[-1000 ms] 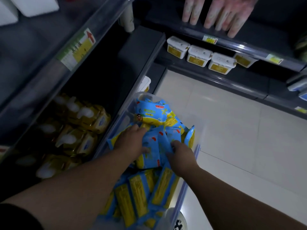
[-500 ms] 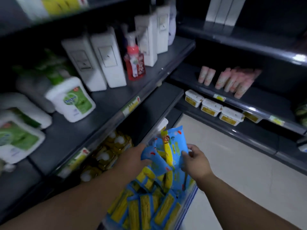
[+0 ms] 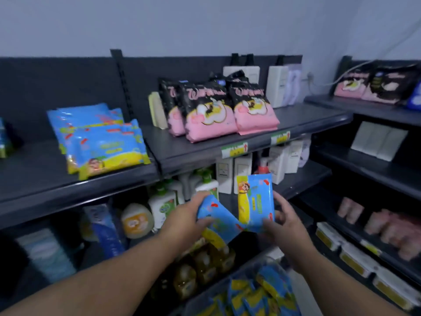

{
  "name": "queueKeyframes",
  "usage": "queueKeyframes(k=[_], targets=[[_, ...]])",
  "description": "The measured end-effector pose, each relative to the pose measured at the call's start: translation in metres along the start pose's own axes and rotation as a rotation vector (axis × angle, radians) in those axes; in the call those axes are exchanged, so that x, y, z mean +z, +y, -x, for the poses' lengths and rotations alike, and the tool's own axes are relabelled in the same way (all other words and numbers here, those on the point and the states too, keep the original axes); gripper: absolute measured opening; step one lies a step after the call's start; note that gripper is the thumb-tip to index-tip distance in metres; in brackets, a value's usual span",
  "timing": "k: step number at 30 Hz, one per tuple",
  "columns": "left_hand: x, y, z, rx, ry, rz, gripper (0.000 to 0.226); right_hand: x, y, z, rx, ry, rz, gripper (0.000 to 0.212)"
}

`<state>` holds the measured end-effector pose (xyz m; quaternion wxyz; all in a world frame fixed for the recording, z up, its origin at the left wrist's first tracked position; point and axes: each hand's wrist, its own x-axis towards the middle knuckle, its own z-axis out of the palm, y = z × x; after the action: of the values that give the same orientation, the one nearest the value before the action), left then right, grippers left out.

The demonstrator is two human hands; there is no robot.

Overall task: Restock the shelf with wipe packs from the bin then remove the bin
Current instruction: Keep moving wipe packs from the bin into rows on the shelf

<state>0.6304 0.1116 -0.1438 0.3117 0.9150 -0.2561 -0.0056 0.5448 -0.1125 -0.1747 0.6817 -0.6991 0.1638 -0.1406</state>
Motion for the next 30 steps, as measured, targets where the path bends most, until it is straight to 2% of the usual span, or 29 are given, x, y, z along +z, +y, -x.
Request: queueKeyframes(k=[3,10,18,26,30], targets=[[-0.050,-0.003,0.019,0.047,0.110,-0.005,0.058,0.034,-0.038,0.001,-0.088,-0.085,-0.037,0.065],[-0.150,-0.035,0.060,0.099,0.310,0.028,0.056,0.126,-0.110,0.007,-0.244,-0.250,-0.054,0.058],[-0.268,-0.114,0.098,0.071,0.478,0.022,0.055,0.280,-0.163,0.011,-0.323,-0.369,-0.106,0.056],[-0.367,-0.214,0.126,-0.048,0.619,0.284,0.053,0.420,-0.203,0.014,-0.425,-0.408,0.021,0.052],[-0.396,-0.262,0.133,-0.197,0.589,0.263,0.055,0.462,-0.216,0.013,-0.403,-0.420,0.087,0.048]])
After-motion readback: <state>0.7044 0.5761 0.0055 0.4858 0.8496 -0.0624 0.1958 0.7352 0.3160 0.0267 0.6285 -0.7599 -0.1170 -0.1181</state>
